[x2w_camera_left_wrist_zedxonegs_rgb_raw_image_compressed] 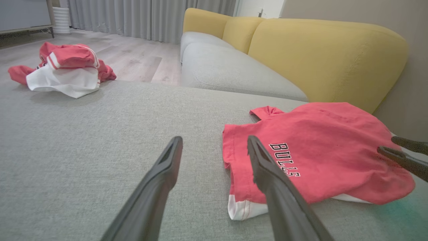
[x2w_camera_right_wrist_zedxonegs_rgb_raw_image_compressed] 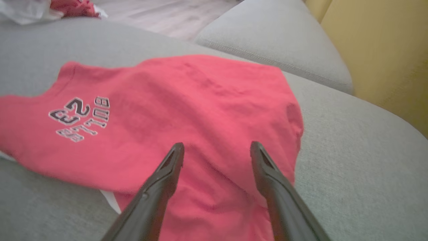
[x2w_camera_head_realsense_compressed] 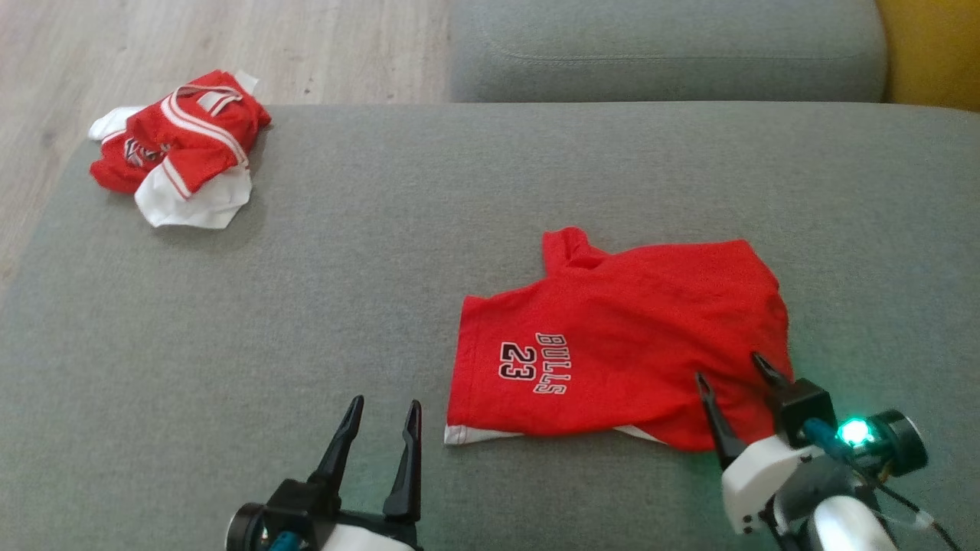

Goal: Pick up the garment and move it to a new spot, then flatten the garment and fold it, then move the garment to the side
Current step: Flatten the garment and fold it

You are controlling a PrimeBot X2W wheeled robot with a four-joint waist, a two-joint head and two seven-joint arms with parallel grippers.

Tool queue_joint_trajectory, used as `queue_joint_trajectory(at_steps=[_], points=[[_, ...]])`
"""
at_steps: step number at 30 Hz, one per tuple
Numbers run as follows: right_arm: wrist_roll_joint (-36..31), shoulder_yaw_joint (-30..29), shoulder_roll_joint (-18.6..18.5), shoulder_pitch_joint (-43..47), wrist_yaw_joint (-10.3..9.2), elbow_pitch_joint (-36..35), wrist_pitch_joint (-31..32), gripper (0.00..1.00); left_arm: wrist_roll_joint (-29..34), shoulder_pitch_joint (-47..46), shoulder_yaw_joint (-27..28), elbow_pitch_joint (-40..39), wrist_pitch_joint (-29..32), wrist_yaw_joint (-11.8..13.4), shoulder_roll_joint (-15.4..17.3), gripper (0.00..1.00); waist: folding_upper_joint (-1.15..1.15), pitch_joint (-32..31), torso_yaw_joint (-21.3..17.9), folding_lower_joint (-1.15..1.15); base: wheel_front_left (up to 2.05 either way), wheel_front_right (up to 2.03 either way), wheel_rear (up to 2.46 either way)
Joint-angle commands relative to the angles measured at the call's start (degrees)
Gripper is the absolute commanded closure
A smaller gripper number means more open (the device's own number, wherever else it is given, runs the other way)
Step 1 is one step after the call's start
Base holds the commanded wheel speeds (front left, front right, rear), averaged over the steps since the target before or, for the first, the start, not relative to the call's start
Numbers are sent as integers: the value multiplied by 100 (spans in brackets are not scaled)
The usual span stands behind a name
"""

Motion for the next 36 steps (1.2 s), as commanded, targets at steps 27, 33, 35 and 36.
queue_joint_trajectory(at_steps=[27,33,35,36], points=[[405,294,-305,-1775,43,1724,-141,100,51,-307,187,-196,-55,87,28,0,0,265,324,0,0,0,0],[745,179,-206,-1966,43,1049,312,100,49,-331,181,-221,-55,74,16,0,0,347,278,0,0,0,0],[747,139,-178,-2119,43,1006,489,100,56,-377,168,-229,-55,55,4,0,0,417,308,0,0,0,0],[747,139,-178,-2119,43,1006,489,100,56,-377,168,-229,-55,55,4,0,0,417,308,0,0,0,0]])
